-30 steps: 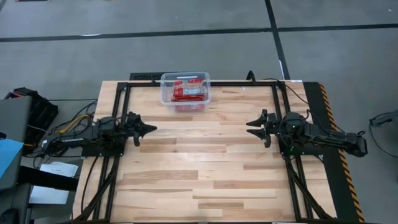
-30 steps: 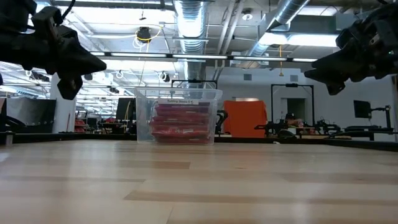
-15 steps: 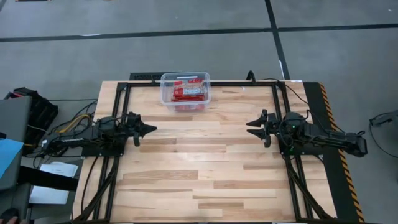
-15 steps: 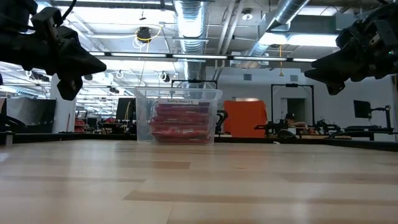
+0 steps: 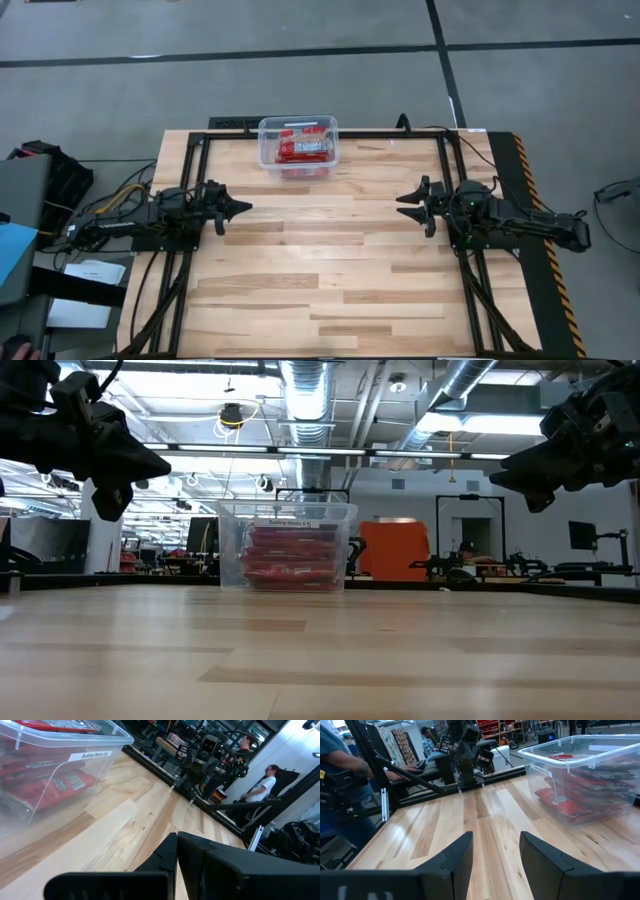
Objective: Sort popcorn bags into baskets
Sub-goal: Return to Home Position
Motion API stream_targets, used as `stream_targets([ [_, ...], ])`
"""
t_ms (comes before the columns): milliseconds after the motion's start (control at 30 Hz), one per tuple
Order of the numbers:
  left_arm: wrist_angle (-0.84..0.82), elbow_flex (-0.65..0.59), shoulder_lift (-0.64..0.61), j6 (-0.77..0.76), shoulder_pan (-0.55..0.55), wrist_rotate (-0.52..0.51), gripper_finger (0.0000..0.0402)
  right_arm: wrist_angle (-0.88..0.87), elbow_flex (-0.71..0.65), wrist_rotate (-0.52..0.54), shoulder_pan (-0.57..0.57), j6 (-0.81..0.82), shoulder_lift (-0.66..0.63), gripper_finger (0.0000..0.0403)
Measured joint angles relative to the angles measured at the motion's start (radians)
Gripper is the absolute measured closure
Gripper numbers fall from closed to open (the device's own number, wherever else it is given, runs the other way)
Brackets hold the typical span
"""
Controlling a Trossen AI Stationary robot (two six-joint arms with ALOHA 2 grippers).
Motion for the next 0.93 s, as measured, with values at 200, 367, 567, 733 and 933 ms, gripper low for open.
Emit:
stream_targets([
  [200,0.000,0.000,0.000,0.000,0.000,0.000,0.0401,0.000,0.000,0.000,0.000,0.000,0.000,0.0210],
  [367,0.000,0.000,0.000,0.000,0.000,0.000,0.0401,0.000,0.000,0.000,0.000,0.000,0.000,0.0209],
  [567,0.000,0.000,0.000,0.000,0.000,0.000,0.0401,0.000,0.000,0.000,0.000,0.000,0.000,0.0217],
  [733,0.000,0.000,0.000,0.000,0.000,0.000,0.0401,0.000,0.000,0.000,0.000,0.000,0.000,0.0223],
  [933,0.000,0.000,0.000,0.000,0.000,0.000,0.0401,0.000,0.000,0.000,0.000,0.000,0.000,0.0223],
])
